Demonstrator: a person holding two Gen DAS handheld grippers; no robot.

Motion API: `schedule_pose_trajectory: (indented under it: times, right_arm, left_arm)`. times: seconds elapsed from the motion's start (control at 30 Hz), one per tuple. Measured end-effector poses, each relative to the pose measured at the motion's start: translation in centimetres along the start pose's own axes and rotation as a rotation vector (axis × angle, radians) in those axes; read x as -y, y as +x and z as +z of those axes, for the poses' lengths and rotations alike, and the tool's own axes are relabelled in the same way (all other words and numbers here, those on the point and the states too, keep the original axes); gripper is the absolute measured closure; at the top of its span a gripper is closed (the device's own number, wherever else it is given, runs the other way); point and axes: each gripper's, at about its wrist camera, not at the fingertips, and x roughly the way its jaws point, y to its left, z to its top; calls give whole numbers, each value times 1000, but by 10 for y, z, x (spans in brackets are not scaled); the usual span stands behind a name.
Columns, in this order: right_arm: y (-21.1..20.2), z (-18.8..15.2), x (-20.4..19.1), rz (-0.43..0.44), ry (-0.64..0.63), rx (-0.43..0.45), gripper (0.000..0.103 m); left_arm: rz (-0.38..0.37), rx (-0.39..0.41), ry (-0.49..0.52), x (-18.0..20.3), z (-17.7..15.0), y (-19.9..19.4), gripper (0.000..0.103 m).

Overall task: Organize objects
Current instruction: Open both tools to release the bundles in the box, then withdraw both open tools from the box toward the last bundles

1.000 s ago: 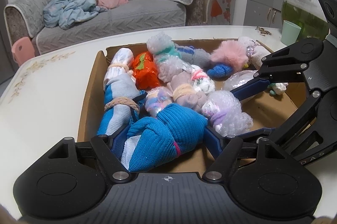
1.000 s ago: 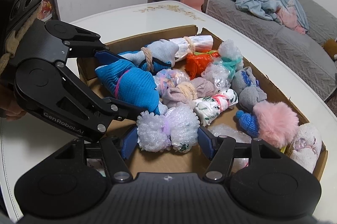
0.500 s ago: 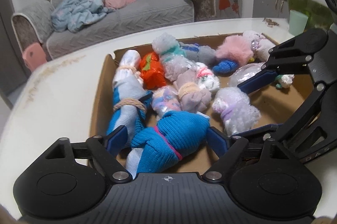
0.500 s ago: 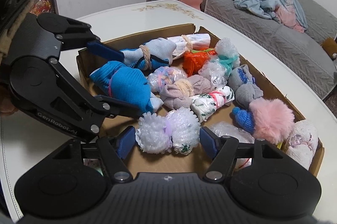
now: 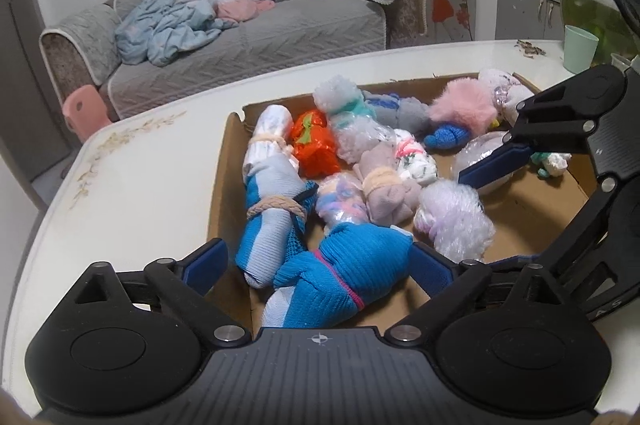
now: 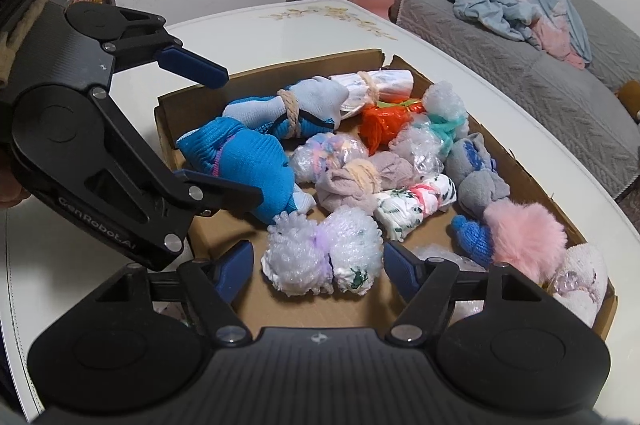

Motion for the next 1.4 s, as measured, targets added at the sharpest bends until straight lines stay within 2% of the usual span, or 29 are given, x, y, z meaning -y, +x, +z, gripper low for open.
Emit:
schedule_pose_trajectory:
  times: [0.33, 0.67, 0.97, 1.4]
  right_arm:
    - [-1, 3, -2, -3, -1, 2, 35]
    - [-30, -3, -10, -31, 11, 48, 30]
    - [-60, -22, -22, -82, 101, 111, 24]
    - [-81, -49, -36, -108, 196, 160, 21]
  left_arm:
    - [-1, 18, -11, -4, 0, -12, 1]
    - [-16, 22, -19, -3, -4, -28, 1]
    - [-46, 16, -56, 7, -10, -42, 1]
    - [-72, 21, -75, 19, -28, -61, 1]
